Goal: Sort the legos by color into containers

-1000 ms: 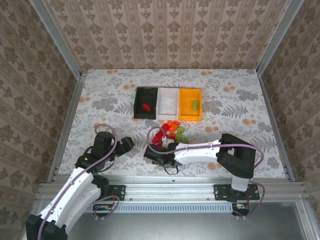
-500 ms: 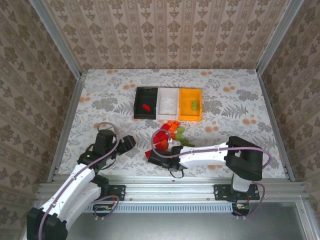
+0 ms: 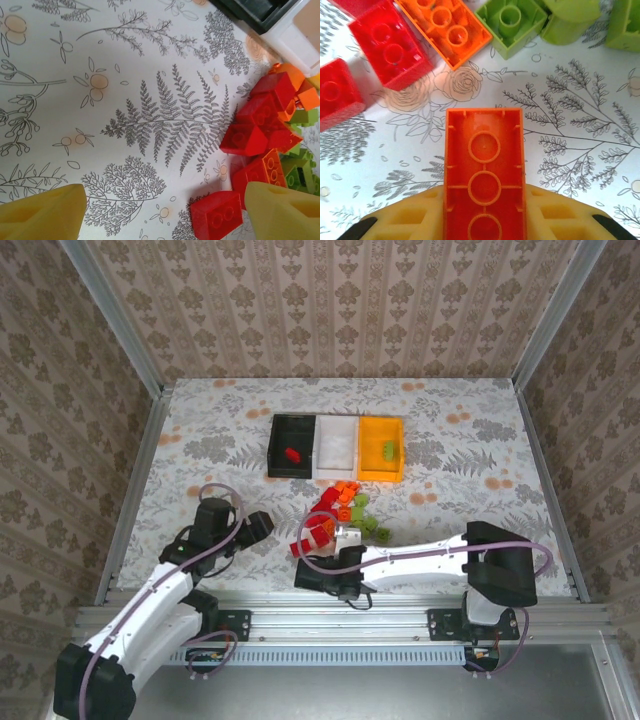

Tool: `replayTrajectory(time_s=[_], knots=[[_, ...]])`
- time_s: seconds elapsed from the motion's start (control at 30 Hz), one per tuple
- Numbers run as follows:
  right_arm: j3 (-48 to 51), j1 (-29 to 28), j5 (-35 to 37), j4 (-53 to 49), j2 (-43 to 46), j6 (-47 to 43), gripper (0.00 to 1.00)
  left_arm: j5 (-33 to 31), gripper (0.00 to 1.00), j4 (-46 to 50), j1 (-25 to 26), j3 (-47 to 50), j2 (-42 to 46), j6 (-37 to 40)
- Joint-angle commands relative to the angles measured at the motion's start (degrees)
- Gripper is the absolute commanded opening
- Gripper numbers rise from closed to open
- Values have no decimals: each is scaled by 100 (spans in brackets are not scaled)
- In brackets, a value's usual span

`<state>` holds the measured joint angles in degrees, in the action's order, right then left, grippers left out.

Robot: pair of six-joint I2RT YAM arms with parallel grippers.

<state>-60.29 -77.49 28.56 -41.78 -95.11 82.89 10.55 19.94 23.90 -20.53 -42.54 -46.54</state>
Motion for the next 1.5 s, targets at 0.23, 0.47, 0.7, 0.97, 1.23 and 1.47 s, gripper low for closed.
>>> replayTrajectory(time_s=[0.23,0.47,0.7,0.97,1.23,1.47], knots=[[-354,311,1044,-534,630,-784,27,-231,84,204,-1,-347,-162,-47],[-106,2383,491,1036,996,-3249,29,-211,84,-46,-5,-663,-854,-50],[-1401,4277,-234,1608,-406,-5243,29,-32,83,27,-4,-1222,-1761,-4],[-2936,5121,-808,1138,-1905,-5755,33,-135,84,288,-17,-1471,-1661,50],[-3262,5321,-923,1075,-2172,-5891,47,-109,84,379,-52,-1401,-1599,118],[-2980,5235,-793,918,-1241,-5898,51,-14,84,378,-52,-1372,-1444,142]])
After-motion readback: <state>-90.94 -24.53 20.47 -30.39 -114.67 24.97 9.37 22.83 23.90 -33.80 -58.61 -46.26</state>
